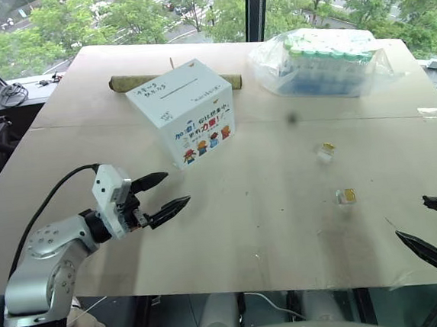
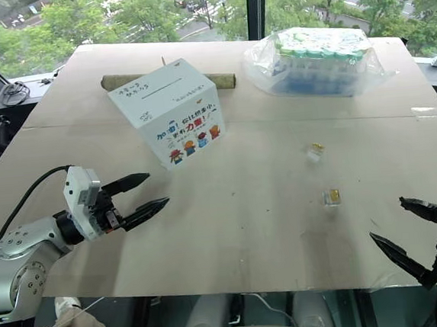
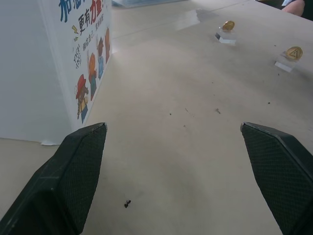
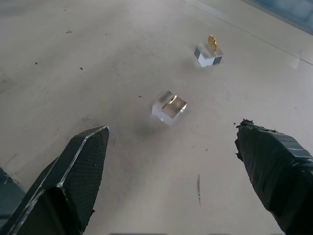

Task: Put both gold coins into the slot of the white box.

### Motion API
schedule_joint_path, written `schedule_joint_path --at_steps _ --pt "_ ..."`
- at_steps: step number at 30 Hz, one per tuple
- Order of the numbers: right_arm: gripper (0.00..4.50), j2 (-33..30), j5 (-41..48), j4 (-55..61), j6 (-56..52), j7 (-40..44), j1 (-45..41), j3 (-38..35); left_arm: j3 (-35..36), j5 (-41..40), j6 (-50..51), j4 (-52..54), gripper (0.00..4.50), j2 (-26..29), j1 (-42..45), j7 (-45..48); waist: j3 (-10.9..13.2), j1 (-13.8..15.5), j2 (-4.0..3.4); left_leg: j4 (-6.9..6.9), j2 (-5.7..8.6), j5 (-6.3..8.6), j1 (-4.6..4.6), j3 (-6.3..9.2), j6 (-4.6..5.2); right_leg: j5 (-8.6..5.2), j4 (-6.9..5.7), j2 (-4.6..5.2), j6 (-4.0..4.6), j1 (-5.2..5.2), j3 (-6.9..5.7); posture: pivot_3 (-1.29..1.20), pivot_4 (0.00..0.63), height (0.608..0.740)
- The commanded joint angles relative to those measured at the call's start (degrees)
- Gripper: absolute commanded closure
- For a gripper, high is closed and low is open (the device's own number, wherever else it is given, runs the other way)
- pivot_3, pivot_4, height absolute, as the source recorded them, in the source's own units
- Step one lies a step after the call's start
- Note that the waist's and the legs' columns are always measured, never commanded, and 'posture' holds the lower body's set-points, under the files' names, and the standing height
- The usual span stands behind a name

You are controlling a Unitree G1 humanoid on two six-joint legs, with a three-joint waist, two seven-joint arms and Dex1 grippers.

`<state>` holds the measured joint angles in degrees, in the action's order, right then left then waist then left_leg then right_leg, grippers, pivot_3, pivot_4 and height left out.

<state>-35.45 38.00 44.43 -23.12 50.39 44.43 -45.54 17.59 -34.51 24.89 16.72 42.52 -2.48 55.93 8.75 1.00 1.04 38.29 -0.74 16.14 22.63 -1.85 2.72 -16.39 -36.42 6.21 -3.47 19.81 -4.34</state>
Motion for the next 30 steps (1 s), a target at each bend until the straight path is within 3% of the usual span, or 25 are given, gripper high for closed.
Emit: schedule_joint_path --at_steps 1,4,8,11,13,21,24,30 --pt "0.03 0.1 0.3 2.6 -2.7 -4.8 -0.3 -1.5 -0.2 -2.4 0.5 0.6 0.03 1.5 2.2 3.1 0.0 0.0 0.0 0.0 0.0 0.0 0.0 0.0 0.0 0.0 0.0 0.0 0.0 0.0 0.0 0.0 0.15 0.74" --pt "0.03 -1.5 -0.8 9.2 -13.5 -17.2 -3.1 1.7 -4.6 -5.5 2.8 3.7 0.03 2.4 6.1 7.8 0.0 0.2 -0.01 0.02 -0.02 0.0 0.05 0.03 -0.01 0.0 -0.01 0.01 0.0 0.01 -0.06 0.0 0.15 0.74" --pt "0.03 -4.8 7.4 11.0 -24.7 -25.1 -10.5 6.1 -7.6 -8.1 4.1 5.7 0.03 2.8 9.4 11.2 0.0 -0.2 0.01 0.05 -0.01 -0.01 0.03 0.01 -0.02 0.02 -0.03 0.0 0.01 0.01 0.01 0.0 0.15 0.74" --pt "0.87 -4.6 13.4 10.4 -31.8 -32.8 -17.3 9.8 -10.1 -8.3 3.6 6.9 0.0 3.2 11.6 14.1 0.0 -0.2 -0.04 0.02 -0.01 -0.01 0.04 0.01 -0.02 0.01 -0.02 -0.2 0.02 0.02 -0.01 0.0 0.15 0.74" --pt "1.82 -4.2 15.6 9.2 -37.2 -38.9 -22.0 12.3 -11.7 -7.8 2.8 7.5 0.0 3.1 13.1 15.6 0.0 -0.1 -0.06 0.0 0.01 -0.01 0.06 0.01 -0.02 0.0 0.0 -0.24 0.02 0.02 -0.04 0.0 0.15 0.74" --pt "1.82 -1.8 24.8 2.9 -48.7 -53.5 -34.7 18.8 -13.4 -7.3 1.0 7.0 0.0 3.1 15.6 18.2 0.0 -0.2 -0.07 0.02 0.08 -0.01 0.1 0.01 0.0 0.01 0.01 -0.27 0.0 0.02 -0.05 0.0 0.15 0.74" --pt "2.69 -1.2 26.4 1.6 -50.3 -56.5 -38.0 20.4 -13.4 -7.1 0.7 6.8 0.0 3.2 15.7 18.6 0.0 -0.2 -0.09 0.02 0.08 -0.01 0.09 0.01 0.0 0.01 -0.01 -0.28 -0.01 0.04 -0.04 0.0 0.15 0.74" --pt "2.69 -0.6 27.1 -0.5 -51.5 -58.9 -40.7 22.8 -12.8 -7.0 0.4 6.9 0.0 3.3 14.9 18.3 0.0 -0.1 -0.08 0.02 0.09 -0.01 0.12 0.0 0.0 0.01 0.0 -0.28 -0.01 0.05 -0.05 0.0 0.15 0.74"
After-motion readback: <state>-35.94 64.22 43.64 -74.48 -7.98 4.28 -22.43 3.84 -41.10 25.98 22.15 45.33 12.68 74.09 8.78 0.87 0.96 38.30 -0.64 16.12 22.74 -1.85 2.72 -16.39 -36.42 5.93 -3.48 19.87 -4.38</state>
